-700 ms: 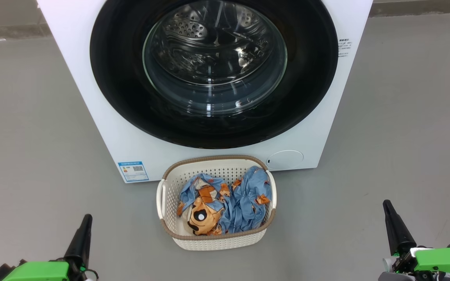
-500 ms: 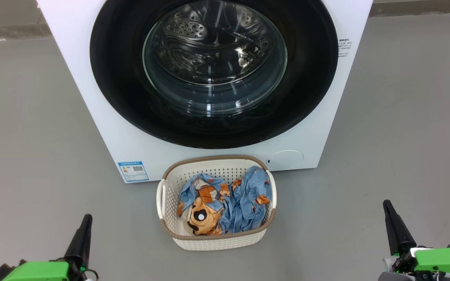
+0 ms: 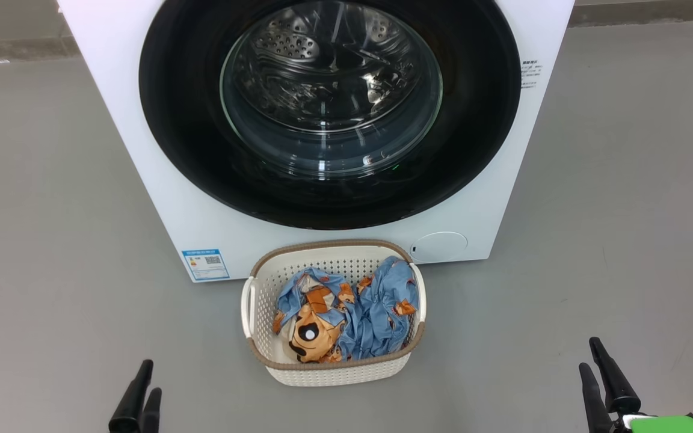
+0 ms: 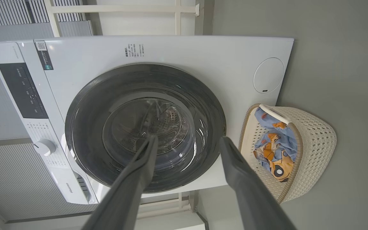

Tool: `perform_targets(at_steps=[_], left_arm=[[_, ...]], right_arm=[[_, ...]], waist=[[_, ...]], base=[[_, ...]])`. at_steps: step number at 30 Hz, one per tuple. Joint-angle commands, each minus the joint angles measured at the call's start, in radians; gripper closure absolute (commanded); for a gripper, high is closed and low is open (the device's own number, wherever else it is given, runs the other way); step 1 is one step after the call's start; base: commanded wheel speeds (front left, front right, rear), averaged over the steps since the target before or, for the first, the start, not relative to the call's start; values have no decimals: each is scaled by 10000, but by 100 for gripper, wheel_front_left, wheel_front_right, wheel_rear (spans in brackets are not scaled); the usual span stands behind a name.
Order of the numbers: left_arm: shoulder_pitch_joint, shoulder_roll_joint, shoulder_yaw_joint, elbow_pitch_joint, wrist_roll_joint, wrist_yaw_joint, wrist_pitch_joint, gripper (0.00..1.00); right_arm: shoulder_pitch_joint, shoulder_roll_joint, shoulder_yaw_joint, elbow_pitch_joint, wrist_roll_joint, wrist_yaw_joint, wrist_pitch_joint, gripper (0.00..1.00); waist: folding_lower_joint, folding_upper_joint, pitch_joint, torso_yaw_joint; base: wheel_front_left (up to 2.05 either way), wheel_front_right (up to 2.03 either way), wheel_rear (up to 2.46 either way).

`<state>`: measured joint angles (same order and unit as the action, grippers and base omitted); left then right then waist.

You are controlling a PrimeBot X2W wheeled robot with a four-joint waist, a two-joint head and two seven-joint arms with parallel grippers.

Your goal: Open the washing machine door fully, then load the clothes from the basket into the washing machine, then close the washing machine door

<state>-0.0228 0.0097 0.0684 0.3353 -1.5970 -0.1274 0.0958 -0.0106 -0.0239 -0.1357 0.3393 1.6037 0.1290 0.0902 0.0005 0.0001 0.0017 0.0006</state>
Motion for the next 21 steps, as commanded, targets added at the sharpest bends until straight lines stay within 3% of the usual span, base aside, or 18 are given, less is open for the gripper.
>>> perform_targets(at_steps=[1, 21], left_arm=[[-246, 206, -10, -340, 124, -4, -114, 0], [-150, 641, -297, -709, 1721, -9, -707, 0]], right_arm=[[-163, -45, 88, -297, -160, 1, -117, 0], [-66, -81, 310, -433, -2239, 4, -672, 0]], waist=[[9, -1, 1, 2], [-5, -1, 47, 34]], base=[[0, 0, 0], [0, 0, 0]])
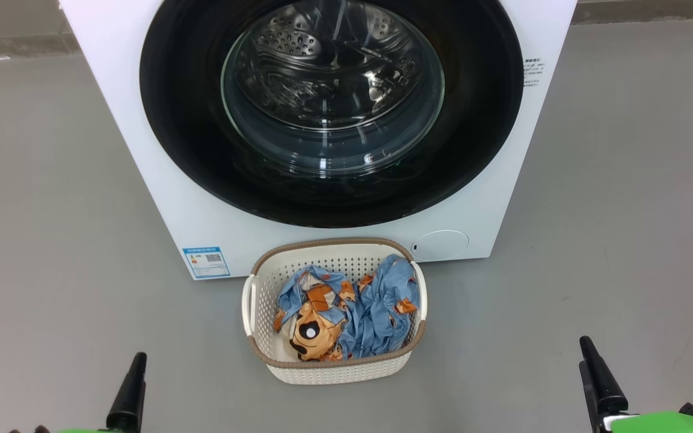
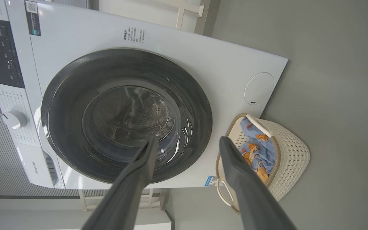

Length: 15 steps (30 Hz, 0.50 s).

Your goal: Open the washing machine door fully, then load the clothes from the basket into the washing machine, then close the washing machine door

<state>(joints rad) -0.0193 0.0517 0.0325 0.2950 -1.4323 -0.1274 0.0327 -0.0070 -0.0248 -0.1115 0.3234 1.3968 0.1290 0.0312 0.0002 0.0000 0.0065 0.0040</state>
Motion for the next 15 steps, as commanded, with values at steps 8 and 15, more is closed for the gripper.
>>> perform_targets(at_steps=[8, 15], left_arm=[[-145, 387, -108, -481, 1282, -11, -312, 0], [-111, 566, -315, -597, 2278, -12, -519, 0]], right_arm=[[-77, -86, 194, -391, -1530, 5, -316, 0], [-24, -99, 257, -358, -2876, 6, -521, 0]], waist=[[-1, 0, 29, 18], [-1, 0, 64, 40]], base=[[0, 0, 0], [0, 0, 0]])
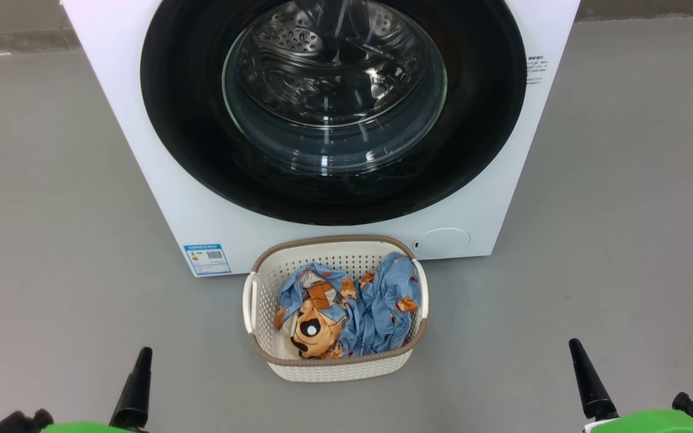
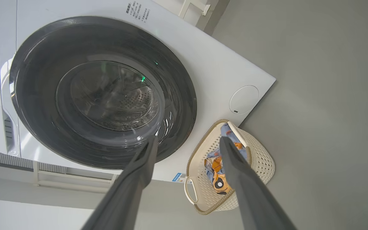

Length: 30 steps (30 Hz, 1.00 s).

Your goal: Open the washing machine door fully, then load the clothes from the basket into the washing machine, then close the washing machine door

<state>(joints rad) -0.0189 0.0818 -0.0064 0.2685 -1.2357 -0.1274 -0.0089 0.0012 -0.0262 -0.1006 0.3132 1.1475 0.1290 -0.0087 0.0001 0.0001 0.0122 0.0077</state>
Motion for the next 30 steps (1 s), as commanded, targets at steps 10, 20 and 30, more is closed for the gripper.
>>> perform_targets(at_steps=[10, 20, 30], left_arm=[[-27, 497, -185, -495, 1637, -15, -398, 0], [45, 658, -325, -730, 2782, -17, -692, 0], [124, 829, -499, -885, 3725, -20, -957, 0]], right_arm=[[-50, -105, 229, -215, -2080, 7, -416, 0], [-9, -123, 298, -239, -3287, 9, -708, 0], [79, -140, 333, -256, -4409, 10, -970, 0]], waist=[[-1, -1, 29, -4], [-1, -1, 30, -8], [-1, -1, 14, -25]], base=[[0, 0, 0], [0, 0, 0], [0, 0, 0]])
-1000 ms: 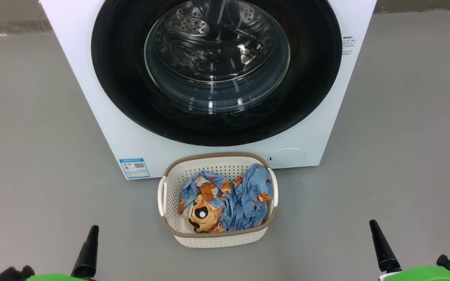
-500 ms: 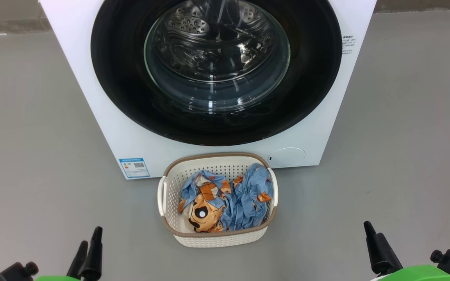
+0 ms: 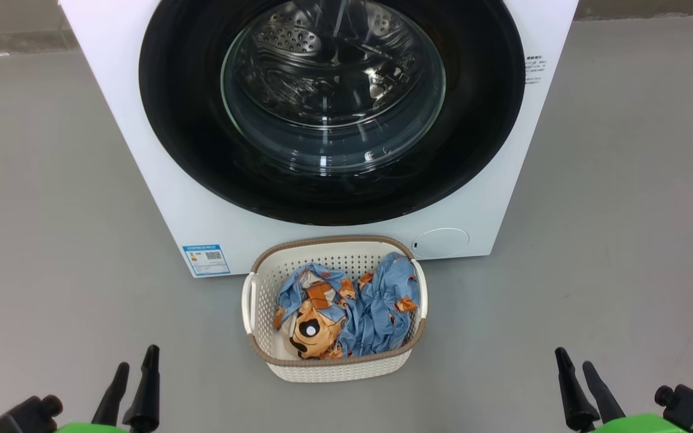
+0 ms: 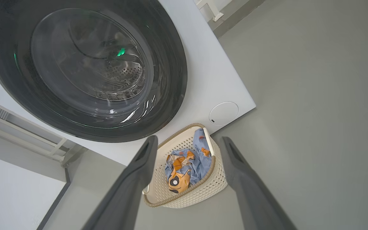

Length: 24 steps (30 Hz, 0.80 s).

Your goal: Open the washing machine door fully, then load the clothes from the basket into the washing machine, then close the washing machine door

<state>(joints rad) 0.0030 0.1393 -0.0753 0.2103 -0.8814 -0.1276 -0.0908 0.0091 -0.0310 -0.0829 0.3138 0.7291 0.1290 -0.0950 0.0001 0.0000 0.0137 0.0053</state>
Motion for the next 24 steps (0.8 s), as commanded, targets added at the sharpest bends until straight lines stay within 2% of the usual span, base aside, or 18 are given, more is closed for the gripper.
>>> perform_targets(at_steps=[1, 24], left_arm=[[-83, 270, 175, -320, 287, -18, -168, 0], [86, 709, -101, -739, 2717, -24, -875, 0]], right_arm=[[10, -94, 161, -264, -347, 10, -137, 0], [218, -139, 148, -467, -3095, 14, -839, 0]], waist=[[-1, 0, -5, -4], [-1, 0, 84, -78]], base=[[0, 0, 0], [0, 0, 0]])
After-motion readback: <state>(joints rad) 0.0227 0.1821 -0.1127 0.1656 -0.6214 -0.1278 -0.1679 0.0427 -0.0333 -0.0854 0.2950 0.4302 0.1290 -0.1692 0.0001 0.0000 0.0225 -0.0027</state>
